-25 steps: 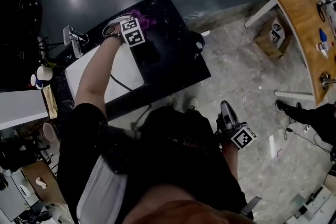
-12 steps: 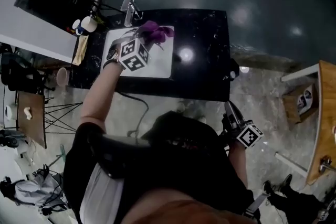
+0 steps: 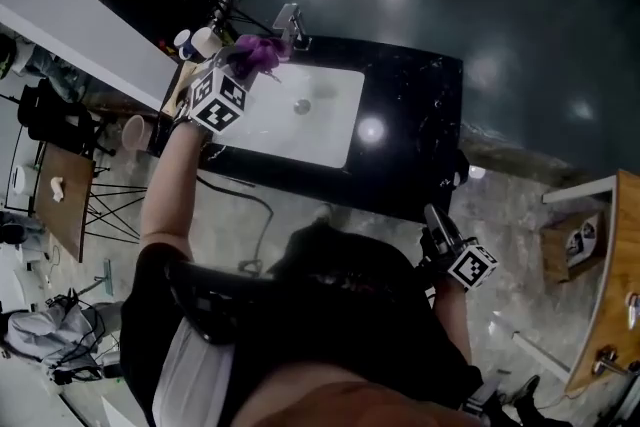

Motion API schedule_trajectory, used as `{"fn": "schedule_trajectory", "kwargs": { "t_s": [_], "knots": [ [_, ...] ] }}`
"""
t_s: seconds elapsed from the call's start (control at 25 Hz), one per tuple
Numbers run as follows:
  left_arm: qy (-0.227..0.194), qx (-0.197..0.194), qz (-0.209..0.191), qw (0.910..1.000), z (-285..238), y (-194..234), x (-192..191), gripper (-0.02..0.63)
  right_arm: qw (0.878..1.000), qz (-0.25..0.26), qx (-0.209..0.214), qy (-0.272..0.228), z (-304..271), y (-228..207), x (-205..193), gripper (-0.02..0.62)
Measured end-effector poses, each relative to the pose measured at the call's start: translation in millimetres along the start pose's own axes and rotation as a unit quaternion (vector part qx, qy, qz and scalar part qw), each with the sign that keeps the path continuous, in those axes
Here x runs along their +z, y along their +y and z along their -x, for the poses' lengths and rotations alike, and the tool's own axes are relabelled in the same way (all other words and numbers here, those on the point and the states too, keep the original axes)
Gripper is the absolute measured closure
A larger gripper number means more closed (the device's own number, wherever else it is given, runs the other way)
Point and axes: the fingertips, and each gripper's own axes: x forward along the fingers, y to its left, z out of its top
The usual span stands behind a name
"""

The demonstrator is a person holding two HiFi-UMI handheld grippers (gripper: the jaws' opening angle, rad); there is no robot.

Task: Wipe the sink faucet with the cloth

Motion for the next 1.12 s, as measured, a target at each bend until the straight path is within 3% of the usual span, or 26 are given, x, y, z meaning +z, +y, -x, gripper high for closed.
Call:
{"fn": "schedule_trajectory", "kwargs": {
  "t_s": [0.2, 0.48, 0.72, 0.92, 1.12],
  "knots": [
    [-0.01, -0.044, -0.044, 0.998, -55.8, 29.7, 5.3, 0.523, 0.998, 0.001, -0.037, -0.053, -14.8, 2.0, -1.8, 0.584],
    [0.012, -0.125, -0.106, 0.9863, -156.6, 59.0, -5.3, 0.523, 0.988, 0.0, -0.095, -0.118, -40.4, 15.3, -17.0, 0.583],
    [0.02, -0.138, -0.08, 0.9869, -223.6, 90.9, -7.9, 0.525, 0.973, -0.002, -0.15, -0.173, -30.8, 26.3, -37.2, 0.584],
    [0.016, -0.136, -0.075, 0.9878, -230.5, 93.2, -6.6, 0.525, 0.966, -0.004, -0.16, -0.203, -23.7, 30.4, -46.7, 0.584],
    [-0.026, -0.159, -0.092, 0.9826, -179.4, 64.1, -12.1, 0.525, 0.974, 0.011, -0.145, -0.176, -36.4, 33.9, -48.4, 0.584]
  ]
}}
